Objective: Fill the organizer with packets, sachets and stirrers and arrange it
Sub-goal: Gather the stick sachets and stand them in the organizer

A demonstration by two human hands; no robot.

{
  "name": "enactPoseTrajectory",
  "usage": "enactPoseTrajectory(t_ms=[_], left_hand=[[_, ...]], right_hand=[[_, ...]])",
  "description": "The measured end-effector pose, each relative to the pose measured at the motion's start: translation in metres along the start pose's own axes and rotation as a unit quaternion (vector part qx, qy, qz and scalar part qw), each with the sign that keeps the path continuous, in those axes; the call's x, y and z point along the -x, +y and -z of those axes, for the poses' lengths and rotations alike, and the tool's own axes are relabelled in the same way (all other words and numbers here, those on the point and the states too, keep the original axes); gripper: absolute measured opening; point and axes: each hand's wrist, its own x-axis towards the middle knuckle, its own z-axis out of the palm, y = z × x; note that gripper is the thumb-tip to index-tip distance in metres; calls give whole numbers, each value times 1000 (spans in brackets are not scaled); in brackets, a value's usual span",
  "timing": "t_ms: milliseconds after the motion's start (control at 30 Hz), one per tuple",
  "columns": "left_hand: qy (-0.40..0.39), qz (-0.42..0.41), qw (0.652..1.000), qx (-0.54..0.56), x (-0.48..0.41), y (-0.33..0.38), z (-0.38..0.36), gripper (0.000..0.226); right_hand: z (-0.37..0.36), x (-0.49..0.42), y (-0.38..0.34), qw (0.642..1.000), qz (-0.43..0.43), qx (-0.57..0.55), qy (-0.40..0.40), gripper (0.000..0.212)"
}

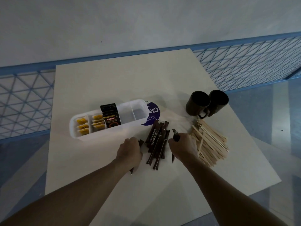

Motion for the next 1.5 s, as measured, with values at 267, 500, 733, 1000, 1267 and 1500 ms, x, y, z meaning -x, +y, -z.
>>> enactPoseTrajectory(t_ms=[267,500,733,1000,1267,1500], left_hand=[[-59,11,995,83,-1,3,18,20],[-130,12,962,239,-5,12,43,14],[-4,-61,943,326,-15,15,87,16],[201,-72,933,289,-33,13,131,10],[264,-49,923,276,-57,-4,129,6],[246,-22,933,261,-70,-14,115,5]], right_hand=[[-16,18,-7,994,86,68,-26,19],[-21,20,-31,985,54,-50,-157,22],[-8,0,-83,962,83,-216,-145,23],[-8,-30,-157,949,117,-277,-91,19],[-37,-55,-183,941,129,-302,-81,23],[-59,-68,-182,932,108,-329,-106,22]])
